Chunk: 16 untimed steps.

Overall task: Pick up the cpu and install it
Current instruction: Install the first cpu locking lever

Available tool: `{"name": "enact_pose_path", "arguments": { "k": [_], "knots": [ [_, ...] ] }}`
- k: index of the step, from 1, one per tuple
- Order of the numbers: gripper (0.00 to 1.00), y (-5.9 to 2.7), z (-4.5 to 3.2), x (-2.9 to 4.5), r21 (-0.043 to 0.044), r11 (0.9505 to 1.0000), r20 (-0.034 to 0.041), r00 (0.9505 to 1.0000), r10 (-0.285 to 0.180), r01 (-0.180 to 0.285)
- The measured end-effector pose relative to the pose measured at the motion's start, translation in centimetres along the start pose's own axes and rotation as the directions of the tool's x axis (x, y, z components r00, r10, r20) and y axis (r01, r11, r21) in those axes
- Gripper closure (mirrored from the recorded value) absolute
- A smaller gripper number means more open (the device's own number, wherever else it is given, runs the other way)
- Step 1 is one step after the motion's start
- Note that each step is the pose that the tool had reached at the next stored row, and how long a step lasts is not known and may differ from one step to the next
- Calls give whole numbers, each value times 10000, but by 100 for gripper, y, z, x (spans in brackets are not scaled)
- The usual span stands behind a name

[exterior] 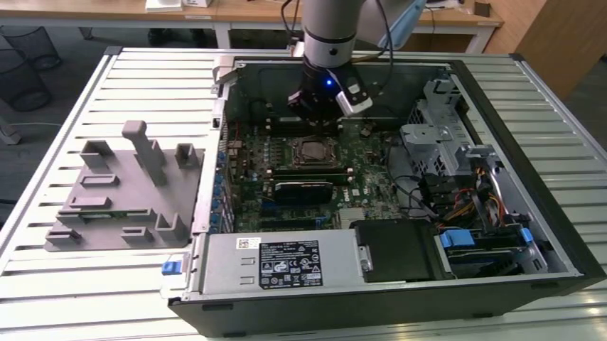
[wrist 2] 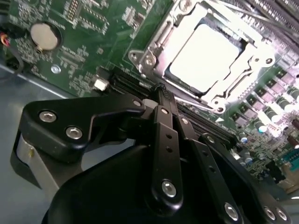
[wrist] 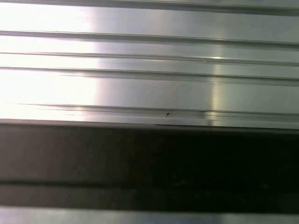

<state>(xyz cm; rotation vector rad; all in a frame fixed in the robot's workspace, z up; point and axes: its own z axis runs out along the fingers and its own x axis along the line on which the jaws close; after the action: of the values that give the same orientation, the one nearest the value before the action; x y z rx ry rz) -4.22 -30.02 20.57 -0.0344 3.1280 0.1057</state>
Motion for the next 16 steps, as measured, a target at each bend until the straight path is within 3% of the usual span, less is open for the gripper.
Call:
{"name": "enact_pose_path", "arguments": {
  "k": [8,16],
  "knots": [
    [89,-5,-1,26,-17,9979,-40,9979,-653,653],
    [89,-6,1,-8,-19,9978,-40,9978,-659,659]
  ]
}}
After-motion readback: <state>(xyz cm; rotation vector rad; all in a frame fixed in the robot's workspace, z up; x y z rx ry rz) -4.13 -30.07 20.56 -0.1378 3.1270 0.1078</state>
